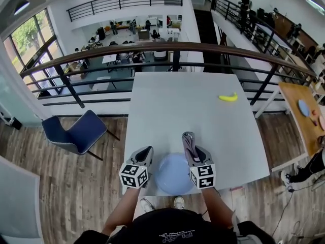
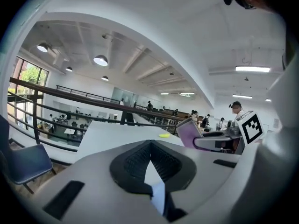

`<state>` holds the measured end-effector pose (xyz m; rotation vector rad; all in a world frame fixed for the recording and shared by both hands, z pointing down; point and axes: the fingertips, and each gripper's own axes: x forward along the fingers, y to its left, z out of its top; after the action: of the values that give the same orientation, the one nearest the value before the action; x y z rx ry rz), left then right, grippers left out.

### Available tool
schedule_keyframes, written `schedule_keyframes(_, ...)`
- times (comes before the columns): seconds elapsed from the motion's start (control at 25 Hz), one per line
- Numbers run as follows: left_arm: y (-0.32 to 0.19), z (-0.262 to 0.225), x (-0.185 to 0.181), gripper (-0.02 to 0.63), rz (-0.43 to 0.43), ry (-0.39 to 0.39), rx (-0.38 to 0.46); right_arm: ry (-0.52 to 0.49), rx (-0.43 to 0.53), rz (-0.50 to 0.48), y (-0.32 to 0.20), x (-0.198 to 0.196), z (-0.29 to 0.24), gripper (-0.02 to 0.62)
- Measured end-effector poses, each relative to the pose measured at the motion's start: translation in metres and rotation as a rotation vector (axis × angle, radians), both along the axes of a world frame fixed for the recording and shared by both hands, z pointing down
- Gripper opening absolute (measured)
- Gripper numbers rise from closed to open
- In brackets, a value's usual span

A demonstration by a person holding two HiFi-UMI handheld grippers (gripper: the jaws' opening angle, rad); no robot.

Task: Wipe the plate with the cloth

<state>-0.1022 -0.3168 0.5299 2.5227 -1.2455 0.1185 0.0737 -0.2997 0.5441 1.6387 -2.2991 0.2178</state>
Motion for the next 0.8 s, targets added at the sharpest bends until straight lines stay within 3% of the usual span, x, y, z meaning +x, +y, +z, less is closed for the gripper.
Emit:
schedule_keyframes(0.28,-0.009,-0.059,0.016,0.012,0.021,0.004,0.125,-0.041,0.135,0.016,-0.011,0.004,-0.059,0.120)
schedule_keyframes(0.44,-0.010,-0.078,0.016,0.012,0.027,0.067,0.141,-0.048,0.158,0.015,-0.011,0.004,-0.074,0.120)
schedule_keyframes(0.8,-0.018,-0.084,0.010,0.012,0.018,0.039,0.163,-0.038,0.190,0.016,-0.018,-0.001,-0.087,0.118)
